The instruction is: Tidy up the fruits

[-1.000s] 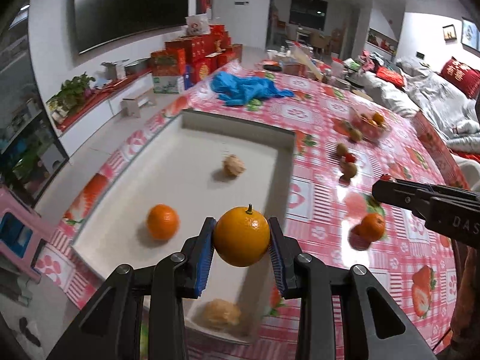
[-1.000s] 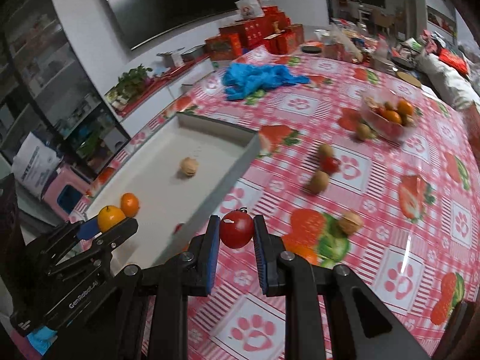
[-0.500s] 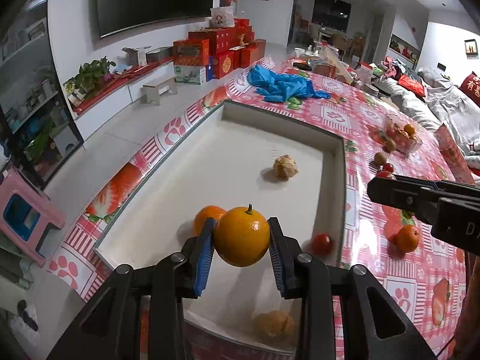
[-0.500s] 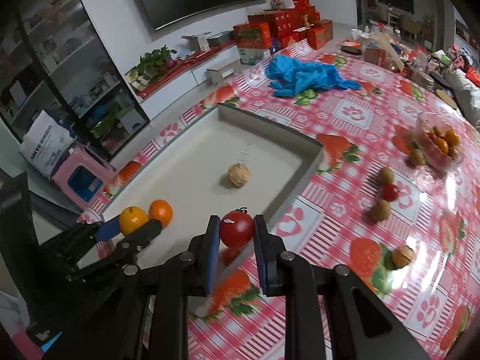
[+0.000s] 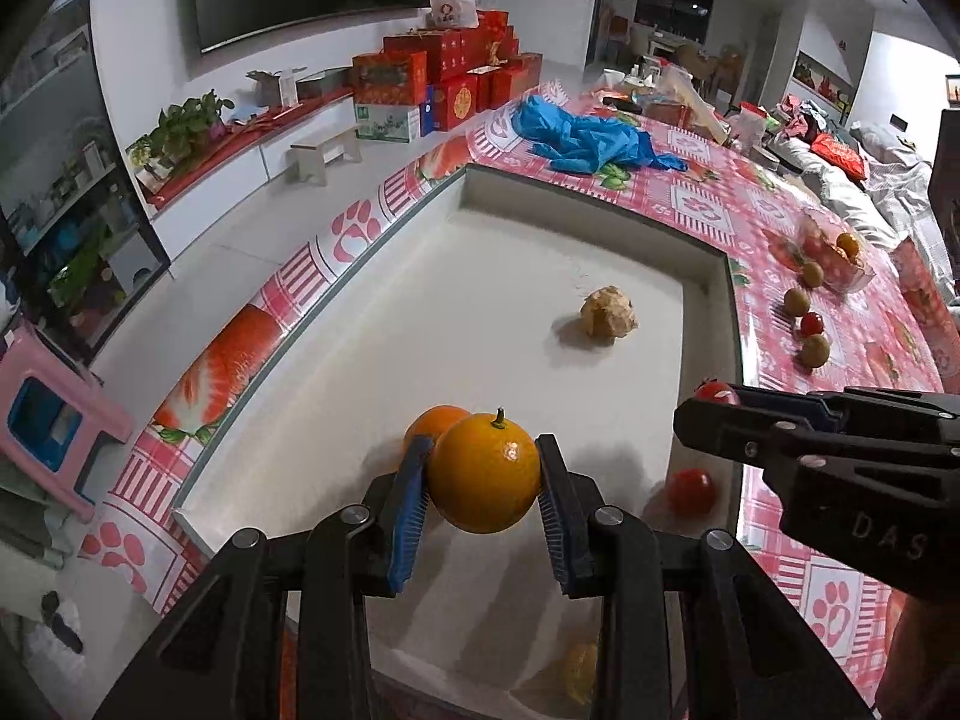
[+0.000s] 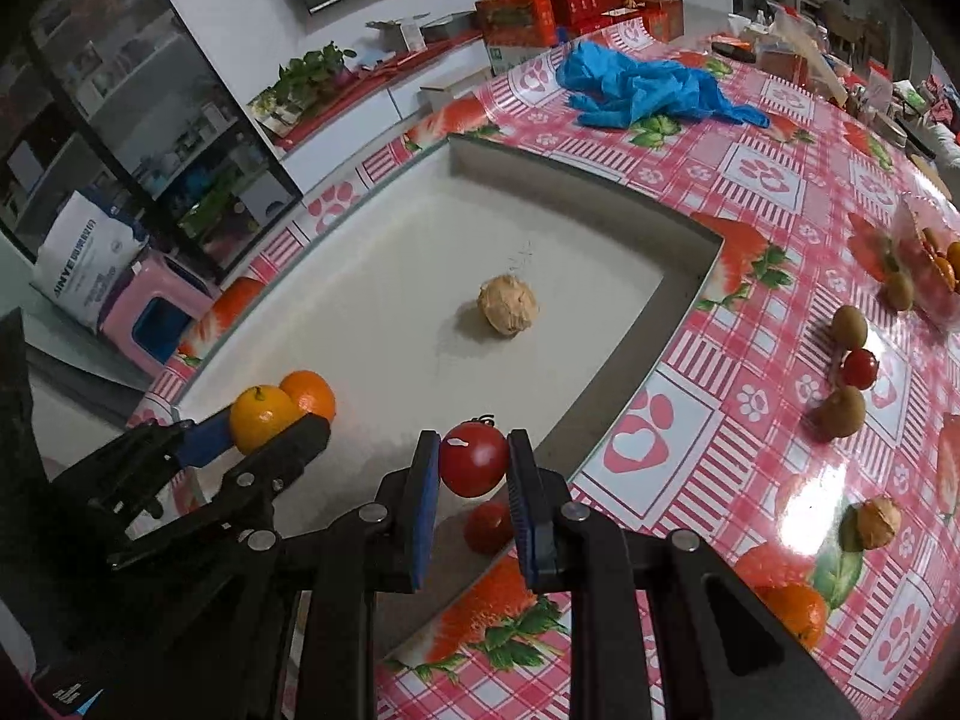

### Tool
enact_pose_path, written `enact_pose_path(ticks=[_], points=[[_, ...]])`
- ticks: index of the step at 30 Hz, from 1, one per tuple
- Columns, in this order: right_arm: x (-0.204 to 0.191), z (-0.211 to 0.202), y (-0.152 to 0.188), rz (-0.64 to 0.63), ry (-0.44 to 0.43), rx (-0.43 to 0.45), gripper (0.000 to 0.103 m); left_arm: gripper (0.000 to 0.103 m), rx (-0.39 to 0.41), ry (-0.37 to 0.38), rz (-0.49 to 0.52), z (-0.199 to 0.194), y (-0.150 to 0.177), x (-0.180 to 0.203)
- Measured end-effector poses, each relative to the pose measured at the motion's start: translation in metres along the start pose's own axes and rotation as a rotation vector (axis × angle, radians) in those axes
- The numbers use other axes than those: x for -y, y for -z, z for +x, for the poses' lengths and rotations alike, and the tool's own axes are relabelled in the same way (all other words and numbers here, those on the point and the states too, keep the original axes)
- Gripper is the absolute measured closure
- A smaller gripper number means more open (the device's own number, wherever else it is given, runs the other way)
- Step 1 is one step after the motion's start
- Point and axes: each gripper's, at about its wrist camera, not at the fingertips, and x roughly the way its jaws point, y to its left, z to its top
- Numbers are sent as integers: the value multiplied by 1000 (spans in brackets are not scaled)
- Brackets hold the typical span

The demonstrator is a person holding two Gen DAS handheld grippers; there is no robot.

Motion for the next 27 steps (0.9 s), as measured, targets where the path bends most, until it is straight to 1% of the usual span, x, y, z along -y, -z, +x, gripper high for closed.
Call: enact_pose_path(ticks=[8,9,10,11,12,13,14,15,16,17,18,19,21,26,27], points=[[7,9,-1,22,-7,-27,77,67,5,-5,2,0,-2,1],[7,9,0,25,-8,-29,75,67,6,-7,1,0,-2,1],[7,8,0,27,-10,-28,69,67,6,-12,1,-1,-3,1],[7,6,-1,28,-22,-23,65,59,4,-17,1,-1,-3,1],[7,5,-1,31,-17,-17,63,42,1,-20,-1,0,-3,1],[8,3,-1,35,-21,-10,58,36,9,-59,-16,-1,-3,-2],[9,0,-2,41,-33,-4,55,29,21,-71,-30,-3,-3,-5],[10,-2,-2,46,-47,3,44,27,25,-60,-47,-3,-3,-9],[10,-5,-3,49,-60,11,28,26,20,-46,-58,-3,-3,-11],[10,-7,-3,52,-51,15,21,26,13,-33,-68,-3,-4,-13],[9,-9,-4,54,-28,21,17,26,10,-33,-71,-4,-4,-14],[9,-11,-5,55,-26,25,17,26,12,-42,-65,-5,-5,-13],[9,-15,-5,60,-51,24,16,26,17,-48,-50,-8,-6,-9],[16,-27,0,53,-65,21,12,26,7,-29,-25,-14,-9,3],[19,-31,2,57,-70,24,5,26,7,-26,-20,-16,-10,6]])
